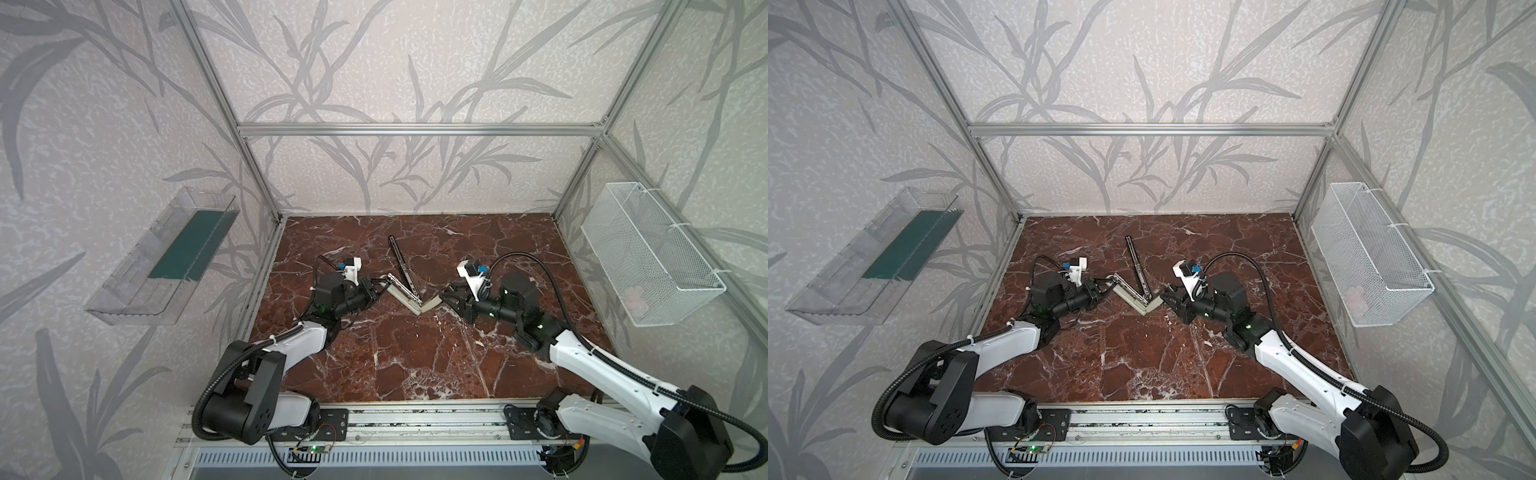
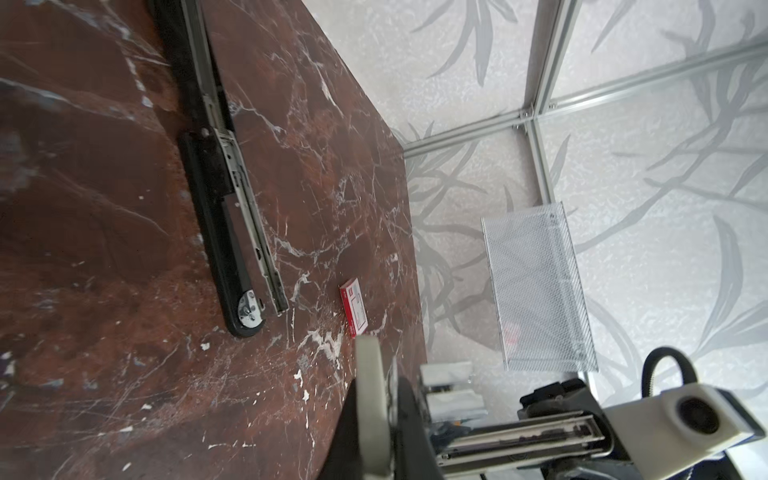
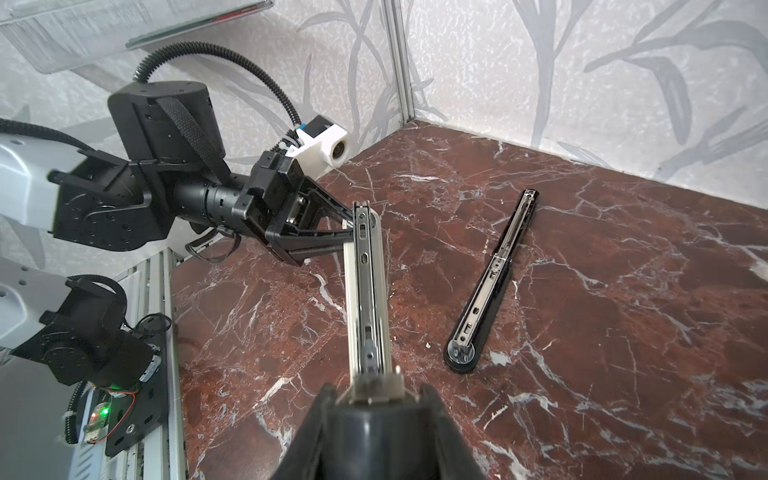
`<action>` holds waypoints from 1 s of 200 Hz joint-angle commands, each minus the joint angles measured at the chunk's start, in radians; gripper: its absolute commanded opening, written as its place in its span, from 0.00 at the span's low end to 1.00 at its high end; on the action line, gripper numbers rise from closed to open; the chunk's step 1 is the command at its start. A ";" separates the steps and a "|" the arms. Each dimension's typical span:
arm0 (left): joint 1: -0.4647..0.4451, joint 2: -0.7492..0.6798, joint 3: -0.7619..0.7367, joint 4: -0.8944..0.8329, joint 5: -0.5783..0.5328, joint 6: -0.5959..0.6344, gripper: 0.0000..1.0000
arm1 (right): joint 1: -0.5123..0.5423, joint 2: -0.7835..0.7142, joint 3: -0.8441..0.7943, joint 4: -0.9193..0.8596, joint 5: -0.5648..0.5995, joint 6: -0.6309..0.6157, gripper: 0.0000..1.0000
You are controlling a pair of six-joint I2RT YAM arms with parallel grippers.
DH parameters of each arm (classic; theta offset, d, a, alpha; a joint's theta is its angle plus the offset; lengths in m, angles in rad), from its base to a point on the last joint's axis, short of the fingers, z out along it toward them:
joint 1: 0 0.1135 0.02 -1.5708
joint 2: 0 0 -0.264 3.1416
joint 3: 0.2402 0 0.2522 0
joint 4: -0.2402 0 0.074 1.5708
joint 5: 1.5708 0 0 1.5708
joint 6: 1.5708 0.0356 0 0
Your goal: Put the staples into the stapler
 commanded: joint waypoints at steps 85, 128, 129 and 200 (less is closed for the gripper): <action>0.148 0.053 -0.074 0.498 -0.109 -0.271 0.00 | -0.039 -0.095 -0.403 0.457 0.031 0.146 0.05; 0.158 0.078 -0.081 0.545 -0.106 -0.279 0.00 | -0.040 -0.005 -0.428 0.482 0.029 0.141 0.22; 0.158 0.079 -0.081 0.547 -0.105 -0.280 0.00 | -0.040 -0.003 -0.429 0.482 0.028 0.142 0.23; 0.158 0.138 -0.119 0.644 -0.104 -0.306 0.00 | -0.040 0.053 -0.378 0.425 0.098 0.142 0.44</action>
